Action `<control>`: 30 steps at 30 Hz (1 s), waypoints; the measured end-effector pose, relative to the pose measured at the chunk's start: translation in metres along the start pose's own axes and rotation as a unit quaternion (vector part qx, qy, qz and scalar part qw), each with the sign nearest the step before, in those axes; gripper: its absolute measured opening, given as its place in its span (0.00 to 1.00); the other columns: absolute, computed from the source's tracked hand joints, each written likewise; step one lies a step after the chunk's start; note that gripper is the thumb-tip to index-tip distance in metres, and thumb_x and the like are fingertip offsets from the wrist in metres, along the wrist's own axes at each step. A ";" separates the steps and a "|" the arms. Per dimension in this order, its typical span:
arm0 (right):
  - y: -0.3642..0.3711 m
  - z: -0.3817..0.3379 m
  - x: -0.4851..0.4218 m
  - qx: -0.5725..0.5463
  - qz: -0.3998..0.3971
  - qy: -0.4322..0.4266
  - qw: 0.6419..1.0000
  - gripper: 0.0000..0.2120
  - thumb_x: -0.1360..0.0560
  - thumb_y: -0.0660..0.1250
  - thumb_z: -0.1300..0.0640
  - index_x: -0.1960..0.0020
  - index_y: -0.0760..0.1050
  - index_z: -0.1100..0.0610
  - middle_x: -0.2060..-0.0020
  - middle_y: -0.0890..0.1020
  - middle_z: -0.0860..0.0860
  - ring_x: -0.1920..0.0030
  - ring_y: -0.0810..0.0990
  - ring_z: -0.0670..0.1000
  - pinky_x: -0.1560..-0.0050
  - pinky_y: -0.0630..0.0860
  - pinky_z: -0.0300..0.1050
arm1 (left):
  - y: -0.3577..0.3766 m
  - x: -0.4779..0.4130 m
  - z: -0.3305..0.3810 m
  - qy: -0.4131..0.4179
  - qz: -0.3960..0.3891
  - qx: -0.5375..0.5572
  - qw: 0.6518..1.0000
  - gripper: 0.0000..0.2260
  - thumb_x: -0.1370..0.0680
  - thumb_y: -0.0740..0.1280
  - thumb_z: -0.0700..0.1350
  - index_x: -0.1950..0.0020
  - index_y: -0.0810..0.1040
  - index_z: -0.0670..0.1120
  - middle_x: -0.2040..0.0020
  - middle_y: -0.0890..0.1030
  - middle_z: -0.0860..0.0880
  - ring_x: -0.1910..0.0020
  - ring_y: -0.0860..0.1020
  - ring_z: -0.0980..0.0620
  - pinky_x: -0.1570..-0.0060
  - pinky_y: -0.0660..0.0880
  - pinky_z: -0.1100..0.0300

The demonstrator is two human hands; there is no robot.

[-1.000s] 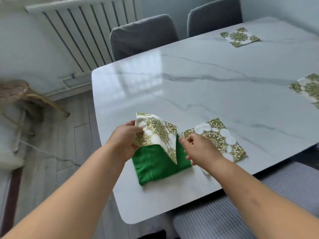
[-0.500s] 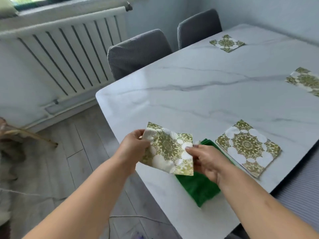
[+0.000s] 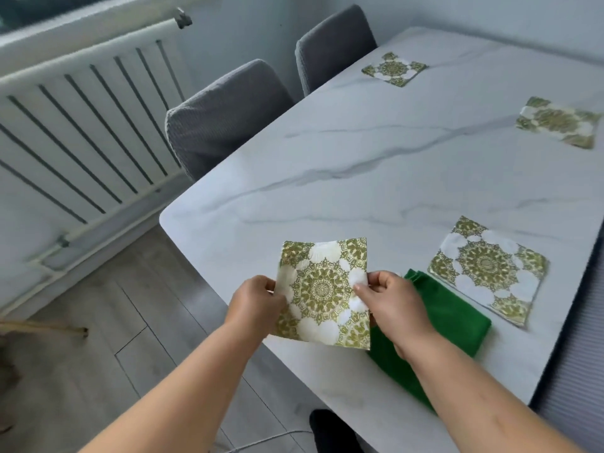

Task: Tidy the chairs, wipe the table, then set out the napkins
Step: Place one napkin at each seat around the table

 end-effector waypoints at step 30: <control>0.114 -0.112 -0.272 -0.043 0.194 0.104 0.975 0.05 0.28 0.73 0.56 0.57 0.77 0.52 0.62 0.83 0.48 0.58 0.83 0.52 0.52 0.79 0.49 | -0.108 -0.341 0.146 0.187 0.008 -0.117 0.975 0.06 0.24 0.65 0.47 0.49 0.79 0.50 0.57 0.80 0.54 0.59 0.77 0.54 0.60 0.77 0.56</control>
Point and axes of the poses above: each hand's wrist, its own x-axis away from the middle knuckle, its own y-axis out of the palm, z = x × y, the point moved 4 cm from there along -x, towards the middle knuckle
